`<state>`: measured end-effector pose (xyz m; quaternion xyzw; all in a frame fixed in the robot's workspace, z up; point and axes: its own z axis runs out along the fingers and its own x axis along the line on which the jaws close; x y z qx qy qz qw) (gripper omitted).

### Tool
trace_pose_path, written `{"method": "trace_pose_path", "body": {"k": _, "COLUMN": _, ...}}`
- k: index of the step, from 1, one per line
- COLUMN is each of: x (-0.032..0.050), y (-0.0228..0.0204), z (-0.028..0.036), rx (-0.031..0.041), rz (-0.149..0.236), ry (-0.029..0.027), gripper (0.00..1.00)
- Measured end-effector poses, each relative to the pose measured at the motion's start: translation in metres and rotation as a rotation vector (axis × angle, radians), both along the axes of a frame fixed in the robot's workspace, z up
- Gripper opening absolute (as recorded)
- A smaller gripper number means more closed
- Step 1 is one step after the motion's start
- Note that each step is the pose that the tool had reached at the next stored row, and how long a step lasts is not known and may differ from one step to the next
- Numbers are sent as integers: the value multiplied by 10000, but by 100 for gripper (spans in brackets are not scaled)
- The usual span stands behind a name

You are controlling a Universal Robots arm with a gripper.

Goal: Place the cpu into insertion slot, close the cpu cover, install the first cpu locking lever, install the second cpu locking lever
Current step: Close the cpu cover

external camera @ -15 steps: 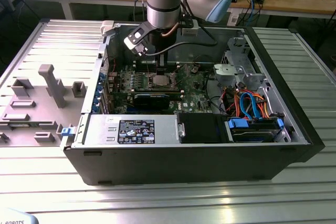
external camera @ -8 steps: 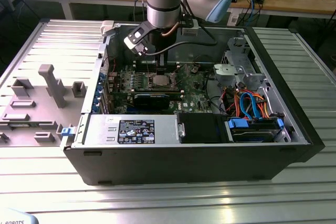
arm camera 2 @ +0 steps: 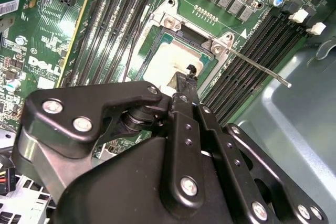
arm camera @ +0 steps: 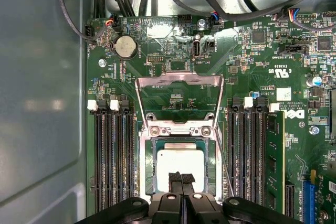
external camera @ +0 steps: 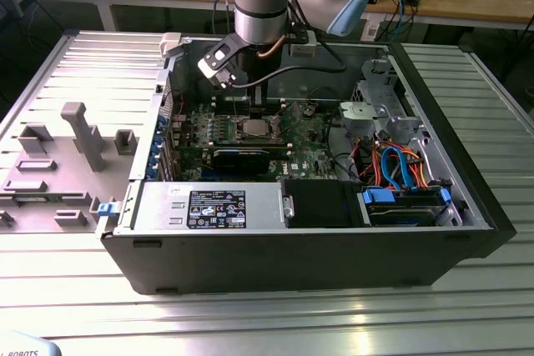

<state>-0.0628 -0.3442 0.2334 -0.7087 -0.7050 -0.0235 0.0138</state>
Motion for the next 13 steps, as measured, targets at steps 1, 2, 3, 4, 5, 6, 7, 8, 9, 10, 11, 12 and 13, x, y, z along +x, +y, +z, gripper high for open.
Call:
{"method": "trace_pose_path", "body": {"k": 1, "x": 0, "y": 0, "z": 0, "rx": 0, "rz": 0, "ry": 0, "gripper": 11}}
{"method": "trace_pose_path", "body": {"k": 2, "x": 1, "y": 0, "z": 0, "rx": 0, "rz": -1, "ry": 0, "gripper": 11}}
{"method": "trace_pose_path", "body": {"k": 3, "x": 3, "y": 0, "z": 0, "rx": 1, "rz": 2, "ry": 6, "gripper": 11}}
{"method": "trace_pose_path", "body": {"k": 4, "x": 8, "y": 0, "z": 0, "rx": 0, "rz": 0, "ry": 28, "gripper": 11}}
{"method": "trace_pose_path", "body": {"k": 5, "x": 18, "y": 0, "z": -1, "rx": 1, "rz": 0, "ry": 72, "gripper": 11}}
{"method": "trace_pose_path", "body": {"k": 6, "x": 29, "y": 0, "z": 0, "rx": 0, "rz": 0, "ry": 131, "gripper": 11}}
{"method": "trace_pose_path", "body": {"k": 7, "x": 30, "y": 0, "z": 0, "rx": -1, "rz": 0, "ry": 148, "gripper": 11}}
{"method": "trace_pose_path", "body": {"k": 8, "x": 31, "y": 0, "z": 0, "rx": 0, "rz": -2, "ry": 149, "gripper": 11}}
{"method": "trace_pose_path", "body": {"k": 9, "x": 31, "y": 0, "z": 0, "rx": 0, "rz": -1, "ry": 149, "gripper": 11}}
{"method": "trace_pose_path", "body": {"k": 10, "x": 31, "y": 0, "z": 0, "rx": 0, "rz": 0, "ry": 149, "gripper": 11}}
{"method": "trace_pose_path", "body": {"k": 11, "x": 31, "y": 0, "z": 0, "rx": -1, "rz": 34, "ry": 150, "gripper": 11}}
{"method": "trace_pose_path", "body": {"k": 12, "x": 31, "y": 0, "z": 0, "rx": -1, "rz": 71, "ry": 149, "gripper": 11}}
{"method": "trace_pose_path", "body": {"k": 13, "x": 31, "y": 0, "z": 0, "rx": -2, "rz": 82, "ry": 149, "gripper": 11}}
